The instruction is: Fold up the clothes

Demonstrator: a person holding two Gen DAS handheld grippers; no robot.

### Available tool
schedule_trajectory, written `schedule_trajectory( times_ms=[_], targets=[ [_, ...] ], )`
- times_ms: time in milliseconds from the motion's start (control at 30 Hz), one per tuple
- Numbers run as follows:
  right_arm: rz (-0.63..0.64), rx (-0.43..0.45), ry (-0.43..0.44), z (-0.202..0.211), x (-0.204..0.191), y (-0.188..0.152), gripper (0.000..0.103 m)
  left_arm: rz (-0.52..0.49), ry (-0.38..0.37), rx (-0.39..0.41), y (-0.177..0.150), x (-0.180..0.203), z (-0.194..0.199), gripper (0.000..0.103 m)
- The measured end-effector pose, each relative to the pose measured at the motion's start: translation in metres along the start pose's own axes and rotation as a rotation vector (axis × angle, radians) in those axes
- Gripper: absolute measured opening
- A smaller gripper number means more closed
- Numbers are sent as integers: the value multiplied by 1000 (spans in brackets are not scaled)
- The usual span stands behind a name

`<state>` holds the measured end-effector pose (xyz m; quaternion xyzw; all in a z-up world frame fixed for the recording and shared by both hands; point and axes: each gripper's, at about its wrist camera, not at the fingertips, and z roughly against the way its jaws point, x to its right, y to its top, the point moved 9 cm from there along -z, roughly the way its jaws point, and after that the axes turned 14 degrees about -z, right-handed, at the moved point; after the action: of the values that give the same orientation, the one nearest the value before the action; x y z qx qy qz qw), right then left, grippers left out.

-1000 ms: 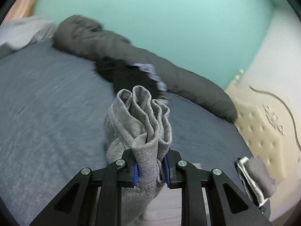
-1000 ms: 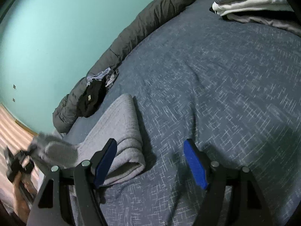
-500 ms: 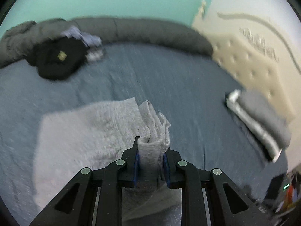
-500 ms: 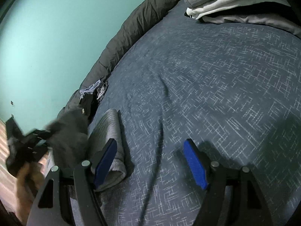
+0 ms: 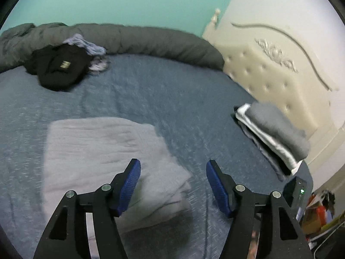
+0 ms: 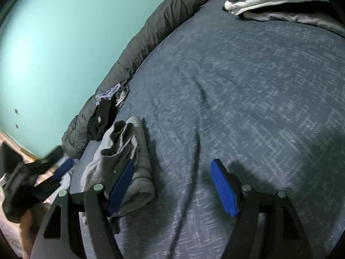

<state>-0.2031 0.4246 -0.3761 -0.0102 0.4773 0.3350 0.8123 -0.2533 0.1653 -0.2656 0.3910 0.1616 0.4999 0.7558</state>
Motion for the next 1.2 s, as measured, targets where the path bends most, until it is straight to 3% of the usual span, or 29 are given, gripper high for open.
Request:
schedule_trajectory(
  times_ms=[167,267,400,767,800,967,1033,1200],
  targets=[
    [32,-8,33,-7,-19,-6,74,55,135,-53,-47,-72,17,69],
    [50,-25,61,-12,-31,-12,74,104,143,-67,-74,-96,19,69],
    [79,-44,126,-20,-53,-20,74,110,130,-61,-93,-98,17,69],
    [216,-101,150,-59,-96,-37,74,61,122,-30,-112,-94,16,69],
    [217,-104,145,-61,-95,-37,71,60,122,-30,-113,-94,15,69],
    [220,-116,121,-69,-90,-41,34,44,121,-37,-116,-92,12,70],
    [230,-115,117,-71,-90,-42,13,38,119,-40,-118,-91,13,70],
    [261,-60,112,-58,-92,-39,5,35,115,-26,-112,-89,22,70]
  ],
)
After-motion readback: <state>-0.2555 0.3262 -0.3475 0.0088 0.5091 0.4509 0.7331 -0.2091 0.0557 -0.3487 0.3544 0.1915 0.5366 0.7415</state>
